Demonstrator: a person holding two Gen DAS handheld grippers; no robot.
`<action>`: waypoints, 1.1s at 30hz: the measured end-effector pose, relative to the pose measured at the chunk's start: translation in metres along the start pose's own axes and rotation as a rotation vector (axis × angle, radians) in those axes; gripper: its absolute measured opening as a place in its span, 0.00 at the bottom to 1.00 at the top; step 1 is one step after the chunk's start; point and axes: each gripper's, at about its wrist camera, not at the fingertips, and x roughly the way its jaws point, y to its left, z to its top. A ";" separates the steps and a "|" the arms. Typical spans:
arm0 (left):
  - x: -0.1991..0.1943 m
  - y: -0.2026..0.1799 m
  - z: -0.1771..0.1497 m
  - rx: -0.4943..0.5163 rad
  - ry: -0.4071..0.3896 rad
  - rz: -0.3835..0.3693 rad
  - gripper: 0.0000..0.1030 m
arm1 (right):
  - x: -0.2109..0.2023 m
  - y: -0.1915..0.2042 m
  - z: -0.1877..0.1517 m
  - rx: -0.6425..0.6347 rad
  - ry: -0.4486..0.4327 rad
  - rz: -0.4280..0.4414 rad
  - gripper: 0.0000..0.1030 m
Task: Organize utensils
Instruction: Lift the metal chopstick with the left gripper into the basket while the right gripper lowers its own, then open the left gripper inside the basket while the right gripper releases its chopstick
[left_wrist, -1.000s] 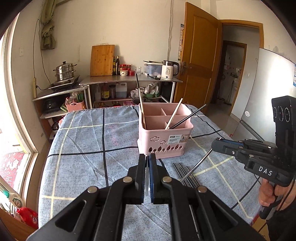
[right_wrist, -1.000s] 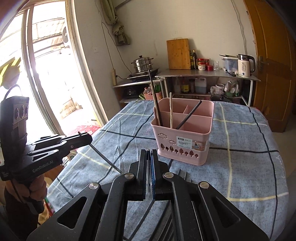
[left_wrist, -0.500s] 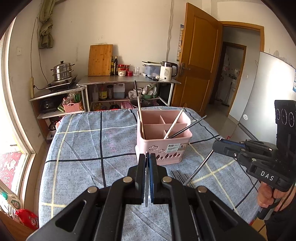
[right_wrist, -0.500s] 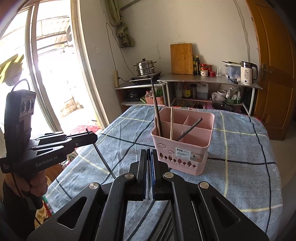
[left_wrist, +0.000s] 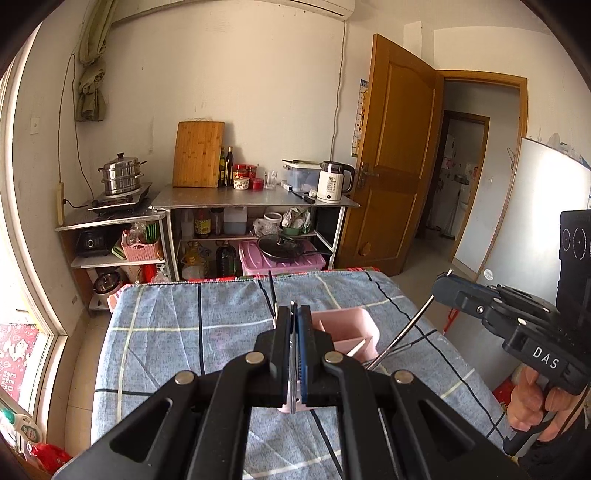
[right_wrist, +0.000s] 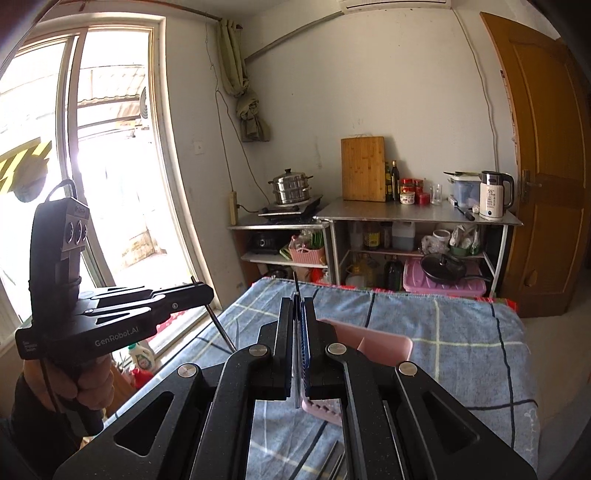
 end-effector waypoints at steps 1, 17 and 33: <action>0.002 0.001 0.004 -0.003 -0.007 -0.001 0.04 | 0.001 -0.001 0.006 0.000 -0.010 -0.004 0.03; 0.064 0.010 0.013 -0.022 0.015 -0.038 0.04 | 0.051 -0.045 0.020 0.072 -0.002 -0.058 0.03; 0.116 0.024 -0.034 -0.042 0.147 -0.069 0.04 | 0.102 -0.067 -0.032 0.101 0.171 -0.053 0.03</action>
